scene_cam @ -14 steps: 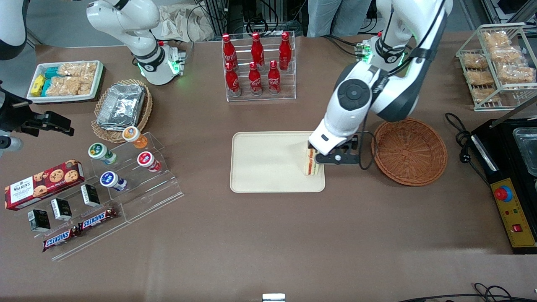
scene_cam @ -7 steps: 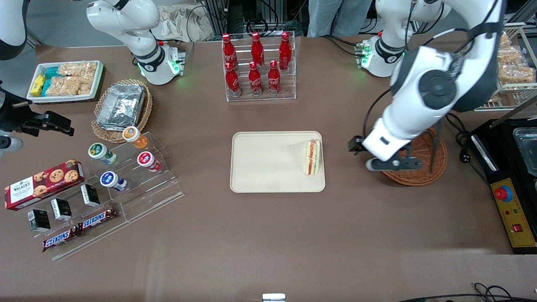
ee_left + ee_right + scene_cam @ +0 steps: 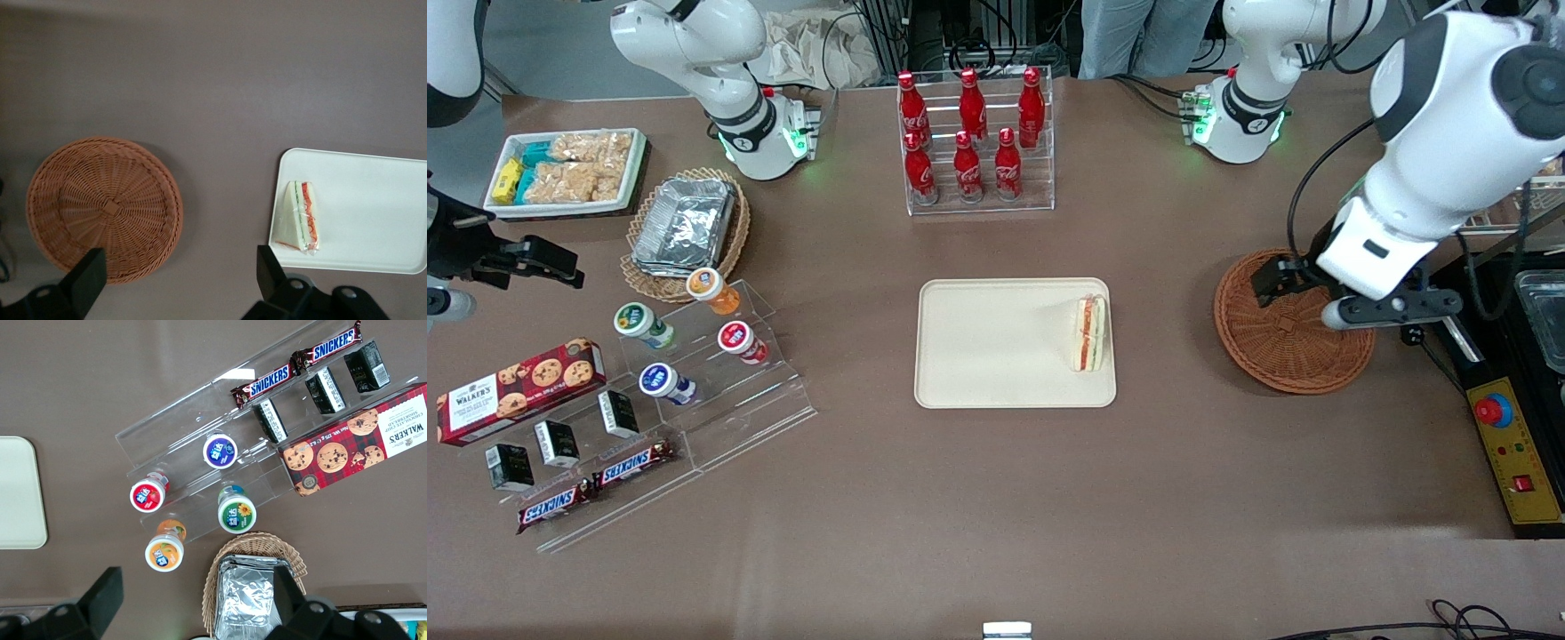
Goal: Place sandwich from basket to tray
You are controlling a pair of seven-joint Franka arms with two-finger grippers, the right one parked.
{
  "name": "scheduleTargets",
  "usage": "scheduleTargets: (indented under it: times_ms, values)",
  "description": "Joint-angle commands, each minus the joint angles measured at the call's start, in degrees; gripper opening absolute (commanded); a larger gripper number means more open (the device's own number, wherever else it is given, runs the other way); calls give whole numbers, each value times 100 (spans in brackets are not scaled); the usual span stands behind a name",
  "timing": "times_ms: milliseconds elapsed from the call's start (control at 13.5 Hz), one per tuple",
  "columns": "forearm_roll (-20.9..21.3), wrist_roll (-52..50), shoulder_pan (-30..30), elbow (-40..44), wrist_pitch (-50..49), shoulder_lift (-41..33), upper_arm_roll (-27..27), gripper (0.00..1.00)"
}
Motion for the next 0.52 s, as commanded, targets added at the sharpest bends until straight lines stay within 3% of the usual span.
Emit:
scheduleTargets:
  times_ms: [0,443]
  values:
    - [-89,61,251,-91,-331,-408,-55,99]
    - [-54,61,340,-100,-490,-515,-55,100]
